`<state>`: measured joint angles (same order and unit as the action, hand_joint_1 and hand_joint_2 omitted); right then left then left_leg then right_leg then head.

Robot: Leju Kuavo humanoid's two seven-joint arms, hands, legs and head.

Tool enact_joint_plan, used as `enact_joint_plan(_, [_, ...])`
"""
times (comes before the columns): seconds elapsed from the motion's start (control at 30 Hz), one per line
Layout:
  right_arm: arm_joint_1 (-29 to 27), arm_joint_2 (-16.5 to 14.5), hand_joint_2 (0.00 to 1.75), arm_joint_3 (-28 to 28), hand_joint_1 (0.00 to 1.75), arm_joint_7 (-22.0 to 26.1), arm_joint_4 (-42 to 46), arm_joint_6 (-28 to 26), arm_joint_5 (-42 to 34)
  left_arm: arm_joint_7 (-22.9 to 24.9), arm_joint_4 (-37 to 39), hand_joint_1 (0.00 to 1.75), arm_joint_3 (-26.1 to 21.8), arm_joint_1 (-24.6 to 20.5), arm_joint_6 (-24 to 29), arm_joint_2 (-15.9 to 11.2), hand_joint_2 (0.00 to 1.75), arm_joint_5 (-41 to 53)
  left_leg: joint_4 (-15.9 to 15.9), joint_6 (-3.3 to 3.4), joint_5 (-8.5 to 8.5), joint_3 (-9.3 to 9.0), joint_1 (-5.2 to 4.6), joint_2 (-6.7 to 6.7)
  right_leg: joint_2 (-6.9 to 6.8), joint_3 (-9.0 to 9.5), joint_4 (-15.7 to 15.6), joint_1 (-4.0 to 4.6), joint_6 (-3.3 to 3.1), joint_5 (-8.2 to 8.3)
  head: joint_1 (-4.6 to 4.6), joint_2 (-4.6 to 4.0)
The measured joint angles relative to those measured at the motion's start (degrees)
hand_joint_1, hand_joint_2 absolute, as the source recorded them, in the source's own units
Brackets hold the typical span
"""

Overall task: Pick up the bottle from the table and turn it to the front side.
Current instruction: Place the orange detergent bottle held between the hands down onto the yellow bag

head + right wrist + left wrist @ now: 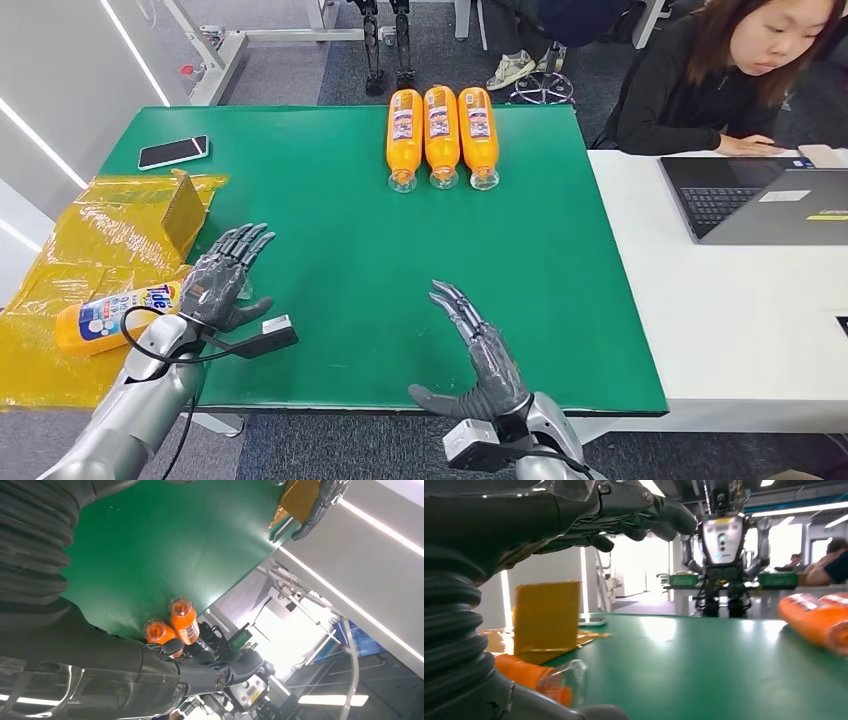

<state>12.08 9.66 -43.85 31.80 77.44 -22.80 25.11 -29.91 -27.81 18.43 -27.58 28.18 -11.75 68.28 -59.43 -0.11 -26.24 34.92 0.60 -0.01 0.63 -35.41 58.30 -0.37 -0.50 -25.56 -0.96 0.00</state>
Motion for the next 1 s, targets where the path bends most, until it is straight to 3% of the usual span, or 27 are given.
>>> enact_joint_plan(0.17, [-0.78, 0.00, 1.75, 0.81, 0.00, -0.17, 0.73, -0.06, 0.02, -3.27, -5.94, 0.00, 0.01, 1.83, -3.61, 0.73, 1.75, -5.09, -0.01, -0.02, -0.02, -0.02, 0.00, 0.00, 0.00, 0.00, -0.02, 0.00, 0.00, 0.00, 0.01, 0.00])
enact_joint_plan(0.3, [-1.74, 0.03, 1.75, 1.89, 0.00, -0.28, 1.65, -0.38, -0.04, -9.59, -14.77, 0.00, 1.52, 4.20, -13.45, 2.70, 1.75, -25.58, -0.03, -0.02, -0.01, 0.00, 0.00, -0.09, -0.09, 0.01, -0.02, 0.00, 0.00, 0.00, -0.01, 0.00])
enact_joint_plan(0.47, [-2.00, 0.30, 1.75, 3.39, 0.00, 0.63, 1.90, -2.03, -1.63, -10.32, -24.10, 0.00, 7.07, 6.04, -15.44, 5.27, 1.75, -45.16, -0.04, 0.01, -0.04, 0.01, -0.04, -0.08, -0.07, 0.03, -0.04, -0.03, 0.02, 0.01, 0.00, 0.00])
enact_joint_plan(0.83, [-1.91, 0.72, 1.75, 7.30, 0.00, 3.90, 3.57, -6.25, -10.24, -10.37, -38.41, 0.00, 11.69, 11.53, -19.56, 9.23, 1.75, -60.63, -0.03, 0.00, -0.04, 0.00, -0.02, -0.08, -0.08, 0.03, -0.04, -0.02, 0.02, 0.00, -0.01, 0.00])
enact_joint_plan(1.0, [-5.77, 0.74, 1.75, 10.28, 0.00, 7.27, 7.85, -12.63, -11.51, -10.38, -42.91, 0.00, 10.70, 15.25, -27.82, 12.27, 1.75, -66.26, -0.03, 0.07, -0.12, 0.02, -0.03, -0.23, -0.23, 0.06, -0.06, -0.02, 0.09, -0.08, -0.01, 0.00])
